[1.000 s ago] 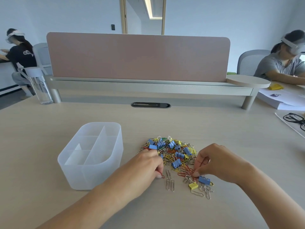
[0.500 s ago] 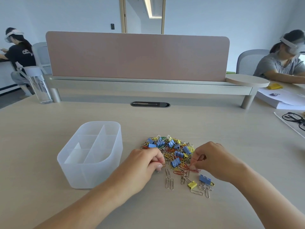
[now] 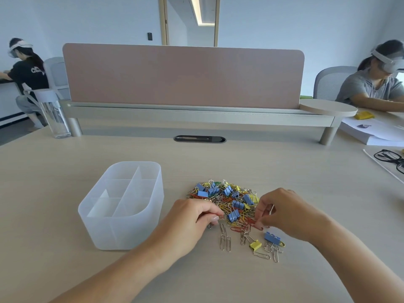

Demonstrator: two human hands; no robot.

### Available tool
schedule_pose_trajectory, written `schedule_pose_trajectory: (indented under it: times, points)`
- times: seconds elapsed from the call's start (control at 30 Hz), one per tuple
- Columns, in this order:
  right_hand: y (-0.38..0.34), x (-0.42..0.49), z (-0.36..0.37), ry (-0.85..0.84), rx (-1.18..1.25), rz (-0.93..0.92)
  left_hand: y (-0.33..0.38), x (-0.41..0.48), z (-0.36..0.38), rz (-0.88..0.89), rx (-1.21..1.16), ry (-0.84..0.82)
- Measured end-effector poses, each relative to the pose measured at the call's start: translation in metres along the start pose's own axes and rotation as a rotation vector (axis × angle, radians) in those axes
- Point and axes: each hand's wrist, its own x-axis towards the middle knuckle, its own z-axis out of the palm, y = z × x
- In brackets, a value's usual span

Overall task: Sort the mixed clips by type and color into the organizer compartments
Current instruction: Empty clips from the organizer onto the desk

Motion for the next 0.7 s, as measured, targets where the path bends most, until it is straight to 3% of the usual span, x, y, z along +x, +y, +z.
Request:
schedule_pose_trajectory:
  times: [0.43,0.7]
  points:
    - [-0.0013,0.0010,0.0028,0.031,0.000,0.013,0.0011,-0.0002,-0.0003,0.016,-0.009,-0.002]
    - [-0.0061,0.0026,0.0041,-0.014,-0.166,-0.001,0.0007,-0.0005,-0.0002,0.006,-0.005,-0.014]
